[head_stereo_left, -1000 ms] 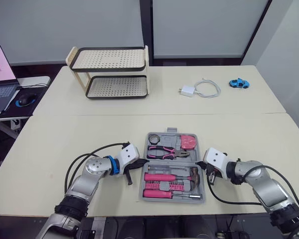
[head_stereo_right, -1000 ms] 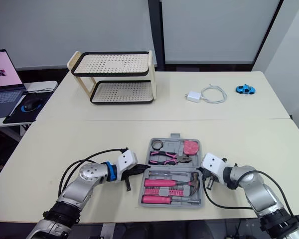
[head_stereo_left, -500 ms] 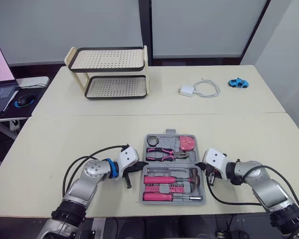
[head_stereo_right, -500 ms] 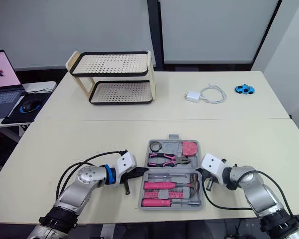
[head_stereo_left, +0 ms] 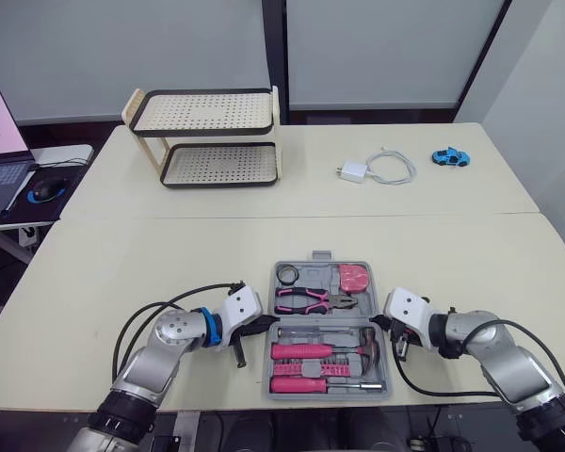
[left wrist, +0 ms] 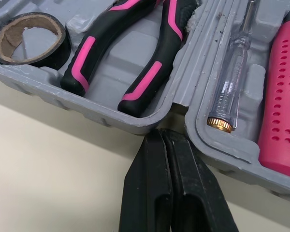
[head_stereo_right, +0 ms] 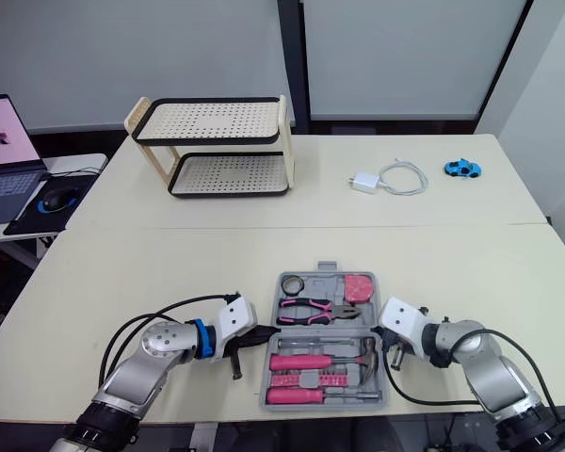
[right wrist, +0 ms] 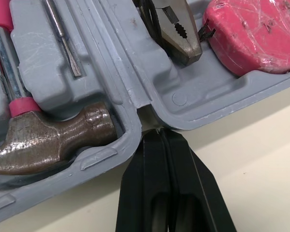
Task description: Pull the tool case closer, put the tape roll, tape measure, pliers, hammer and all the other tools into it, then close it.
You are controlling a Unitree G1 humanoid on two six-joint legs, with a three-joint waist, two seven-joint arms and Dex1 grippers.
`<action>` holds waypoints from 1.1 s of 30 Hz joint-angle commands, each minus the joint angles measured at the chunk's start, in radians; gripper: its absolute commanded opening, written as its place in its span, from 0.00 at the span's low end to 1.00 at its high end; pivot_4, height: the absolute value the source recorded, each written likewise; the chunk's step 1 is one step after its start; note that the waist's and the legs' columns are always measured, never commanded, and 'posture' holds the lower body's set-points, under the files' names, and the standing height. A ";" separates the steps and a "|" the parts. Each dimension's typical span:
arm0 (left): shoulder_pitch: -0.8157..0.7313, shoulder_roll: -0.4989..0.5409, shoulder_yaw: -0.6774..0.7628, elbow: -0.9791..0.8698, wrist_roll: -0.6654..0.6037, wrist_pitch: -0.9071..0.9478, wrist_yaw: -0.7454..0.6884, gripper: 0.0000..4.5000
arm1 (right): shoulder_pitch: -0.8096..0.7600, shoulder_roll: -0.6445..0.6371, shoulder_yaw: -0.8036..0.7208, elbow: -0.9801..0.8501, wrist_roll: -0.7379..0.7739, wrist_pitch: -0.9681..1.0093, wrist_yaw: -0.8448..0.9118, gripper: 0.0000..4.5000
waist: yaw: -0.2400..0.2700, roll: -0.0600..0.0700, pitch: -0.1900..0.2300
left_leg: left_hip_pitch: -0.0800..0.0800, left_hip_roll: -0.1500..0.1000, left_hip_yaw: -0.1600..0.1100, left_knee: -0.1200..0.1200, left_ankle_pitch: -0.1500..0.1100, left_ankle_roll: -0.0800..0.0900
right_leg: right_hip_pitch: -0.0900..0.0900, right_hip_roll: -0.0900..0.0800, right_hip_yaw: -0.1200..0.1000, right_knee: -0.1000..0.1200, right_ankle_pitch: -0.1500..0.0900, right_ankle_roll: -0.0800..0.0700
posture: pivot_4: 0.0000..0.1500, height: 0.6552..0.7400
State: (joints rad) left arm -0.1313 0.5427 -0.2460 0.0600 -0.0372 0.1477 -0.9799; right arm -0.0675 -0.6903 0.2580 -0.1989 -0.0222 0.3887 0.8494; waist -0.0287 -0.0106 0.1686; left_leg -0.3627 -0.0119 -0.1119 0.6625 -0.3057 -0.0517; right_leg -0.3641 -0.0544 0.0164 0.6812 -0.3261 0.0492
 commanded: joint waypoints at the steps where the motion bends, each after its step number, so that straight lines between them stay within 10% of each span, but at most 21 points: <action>1: 0.014 -0.017 -0.049 -0.054 -0.006 0.001 -0.020 0.00 | 0.005 0.006 0.021 -0.059 0.011 -0.005 0.020 0.01 | 0.000 0.000 0.000 | 0.000 0.000 0.000 0.000 0.000 0.000 | 0.000 0.000 0.000 0.000 0.000 0.000 | 1.00 1.00; 33: 0.027 0.038 0.049 -0.029 -0.026 0.051 0.029 0.00 | 0.089 -0.052 -0.098 -0.138 -0.007 0.043 -0.055 0.01 | 0.001 0.000 0.000 | 0.000 0.000 0.000 0.000 0.000 0.000 | 0.000 0.000 0.000 0.000 0.000 0.000 | 1.00 1.00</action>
State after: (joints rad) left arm -0.1168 0.5634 -0.2250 0.0440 -0.0616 0.1886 -0.9616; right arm 0.0202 -0.7374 0.1927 -0.3027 -0.0377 0.4292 0.8031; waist -0.0274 -0.0103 0.1684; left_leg -0.3626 -0.0113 -0.1118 0.6626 -0.3058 -0.0516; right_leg -0.3638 -0.0539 0.0160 0.6814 -0.3261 0.0492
